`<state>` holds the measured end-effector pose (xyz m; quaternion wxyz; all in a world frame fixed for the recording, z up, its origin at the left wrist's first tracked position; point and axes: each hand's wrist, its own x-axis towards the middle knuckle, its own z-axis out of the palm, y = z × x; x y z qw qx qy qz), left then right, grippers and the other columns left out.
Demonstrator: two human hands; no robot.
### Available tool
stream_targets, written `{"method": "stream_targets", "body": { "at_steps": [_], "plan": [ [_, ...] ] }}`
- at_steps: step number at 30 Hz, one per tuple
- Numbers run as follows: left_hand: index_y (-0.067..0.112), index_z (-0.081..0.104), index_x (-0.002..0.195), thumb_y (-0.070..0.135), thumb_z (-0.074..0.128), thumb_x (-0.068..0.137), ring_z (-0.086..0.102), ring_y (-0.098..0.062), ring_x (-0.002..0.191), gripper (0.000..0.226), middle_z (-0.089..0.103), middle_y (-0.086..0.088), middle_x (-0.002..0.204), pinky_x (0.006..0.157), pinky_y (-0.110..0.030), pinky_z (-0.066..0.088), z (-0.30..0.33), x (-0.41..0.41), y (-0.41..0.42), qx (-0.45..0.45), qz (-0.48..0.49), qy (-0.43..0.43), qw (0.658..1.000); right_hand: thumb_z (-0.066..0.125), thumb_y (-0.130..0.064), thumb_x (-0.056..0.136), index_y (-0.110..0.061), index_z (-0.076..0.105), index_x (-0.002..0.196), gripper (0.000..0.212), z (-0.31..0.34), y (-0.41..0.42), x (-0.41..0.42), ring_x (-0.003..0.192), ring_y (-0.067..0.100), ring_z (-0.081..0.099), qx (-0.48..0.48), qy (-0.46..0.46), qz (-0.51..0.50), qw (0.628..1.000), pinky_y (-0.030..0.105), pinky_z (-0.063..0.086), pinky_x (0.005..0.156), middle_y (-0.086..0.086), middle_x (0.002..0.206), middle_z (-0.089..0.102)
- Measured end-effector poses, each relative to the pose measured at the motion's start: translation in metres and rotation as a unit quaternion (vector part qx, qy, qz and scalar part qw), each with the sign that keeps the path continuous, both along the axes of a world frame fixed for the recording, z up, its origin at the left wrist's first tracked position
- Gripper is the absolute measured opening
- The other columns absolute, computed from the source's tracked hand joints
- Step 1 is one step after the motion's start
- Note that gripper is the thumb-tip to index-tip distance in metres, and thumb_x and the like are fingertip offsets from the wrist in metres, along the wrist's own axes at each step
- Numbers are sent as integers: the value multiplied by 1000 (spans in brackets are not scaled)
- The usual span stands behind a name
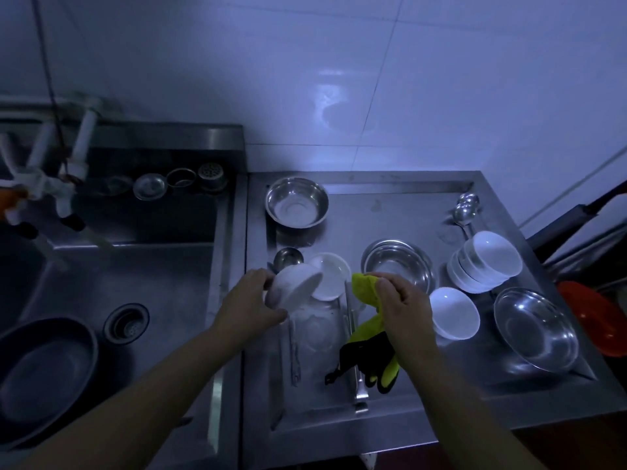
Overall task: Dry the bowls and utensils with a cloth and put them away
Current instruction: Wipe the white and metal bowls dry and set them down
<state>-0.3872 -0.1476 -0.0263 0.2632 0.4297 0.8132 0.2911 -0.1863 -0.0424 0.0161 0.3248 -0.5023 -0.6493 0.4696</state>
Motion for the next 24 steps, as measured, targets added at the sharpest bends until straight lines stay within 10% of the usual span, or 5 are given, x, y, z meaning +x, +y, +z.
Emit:
{"method": "stream_targets", "body": {
  "at_steps": [12,19,24],
  "plan": [
    [22,53,109,35,77,69,50,-7,95,49,51,10,108,76,-25,46,60,-9,-31,106,-180,173,962,61,-11,88,-16,66,94,9,18,-42,-3,77,6,62,23,56,-42,997,11,47,64,-2,87,69],
    [23,55,95,16,75,75,63,-10,89,29,64,5,95,73,-27,56,99,-3,-36,173,-19,-132,976,71,-14,86,-16,57,84,14,59,-63,-16,66,-1,55,133,103,-50,984,8,40,59,-1,78,62],
    [10,55,96,34,58,86,63,-22,81,26,60,-11,92,74,-48,57,131,14,-29,253,59,-289,922,58,-34,84,-21,64,96,19,78,-57,-44,108,7,53,369,31,104,923,20,42,91,-1,115,56]
  ]
}}
